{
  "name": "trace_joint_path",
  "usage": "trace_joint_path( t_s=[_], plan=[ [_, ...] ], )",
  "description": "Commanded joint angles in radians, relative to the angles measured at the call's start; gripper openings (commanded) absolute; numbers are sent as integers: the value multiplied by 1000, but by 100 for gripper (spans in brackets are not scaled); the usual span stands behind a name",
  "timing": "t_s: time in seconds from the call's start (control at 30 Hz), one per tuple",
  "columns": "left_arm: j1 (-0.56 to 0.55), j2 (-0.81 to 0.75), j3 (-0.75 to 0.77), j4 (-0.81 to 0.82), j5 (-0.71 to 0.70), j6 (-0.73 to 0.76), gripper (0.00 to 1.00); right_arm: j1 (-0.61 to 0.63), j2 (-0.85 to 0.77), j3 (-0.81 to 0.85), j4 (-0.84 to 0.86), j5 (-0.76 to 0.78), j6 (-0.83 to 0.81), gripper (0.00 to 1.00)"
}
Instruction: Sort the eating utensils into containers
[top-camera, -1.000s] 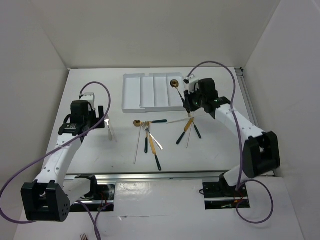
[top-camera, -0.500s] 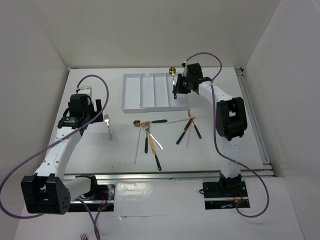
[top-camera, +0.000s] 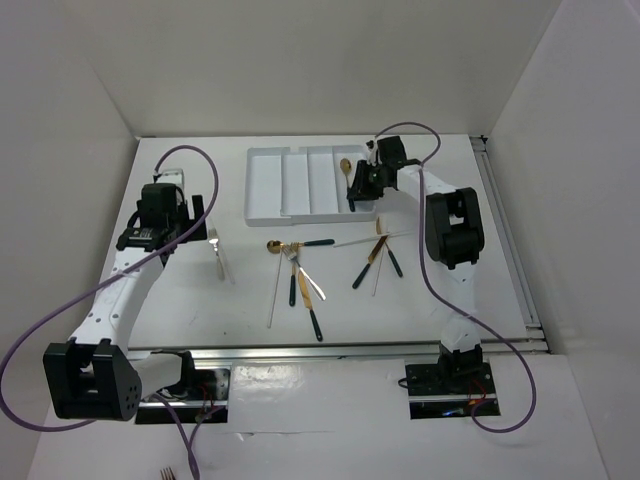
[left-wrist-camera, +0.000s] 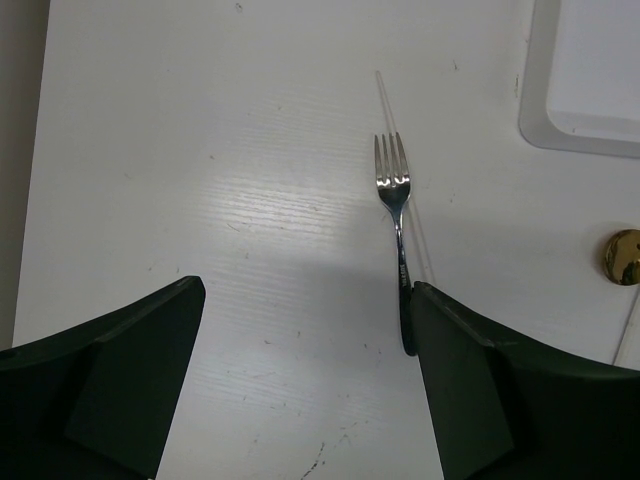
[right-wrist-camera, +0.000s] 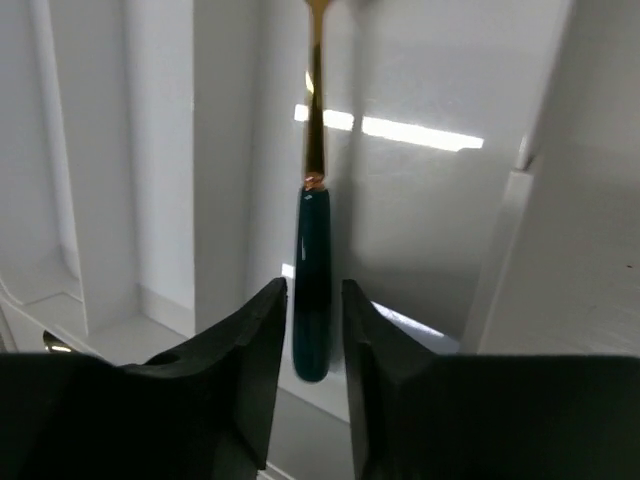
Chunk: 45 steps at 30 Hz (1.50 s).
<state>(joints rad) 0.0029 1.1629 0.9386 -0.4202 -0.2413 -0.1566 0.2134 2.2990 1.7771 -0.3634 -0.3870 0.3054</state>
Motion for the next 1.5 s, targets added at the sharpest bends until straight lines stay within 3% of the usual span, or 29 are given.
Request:
trace_joint_path(
  t_s=[0.0, 0.07, 0.17, 0.3, 0.4, 0.5, 0.57, 0.73, 0.9, 1.13, 1.47],
  plan=[
    [-3, 0, 28, 11, 5, 12, 98, 0, -47, 39, -6, -52, -55, 39],
    [-3, 0, 6, 11, 19, 12, 98, 0, -87, -8, 24, -75, -84, 52],
    [-3, -9, -3, 11, 29, 3, 98, 20, -194, -97, 92, -87, -129, 60],
    [-3, -9, -32, 11, 39, -15, 98, 38, -355, -203, 173, -124, -224, 58],
    [-3, -20, -43, 11, 51, -15, 98, 98, -492, -277, 175, -206, -418, 58],
    [-3, -29, -43, 11, 62, 12, 99, 165, -556, -298, 54, -341, -682, 62],
    [-3, -29, -31, -5, 82, 40, 99, 207, -556, -298, -18, -375, -841, 63],
    [-3, -20, -11, -17, 105, 68, 100, 256, -498, -240, -242, -411, -1063, 64],
    [-3, -29, -11, -26, 105, 77, 100, 302, -478, -286, -238, -356, -1245, 68],
    [-3, -29, -20, -35, 96, 77, 100, 311, -392, -269, -258, -335, -1351, 68],
    [-3, -29, -20, -35, 74, 77, 100, 311, -260, -209, -240, -317, -1362, 65]
  ],
)
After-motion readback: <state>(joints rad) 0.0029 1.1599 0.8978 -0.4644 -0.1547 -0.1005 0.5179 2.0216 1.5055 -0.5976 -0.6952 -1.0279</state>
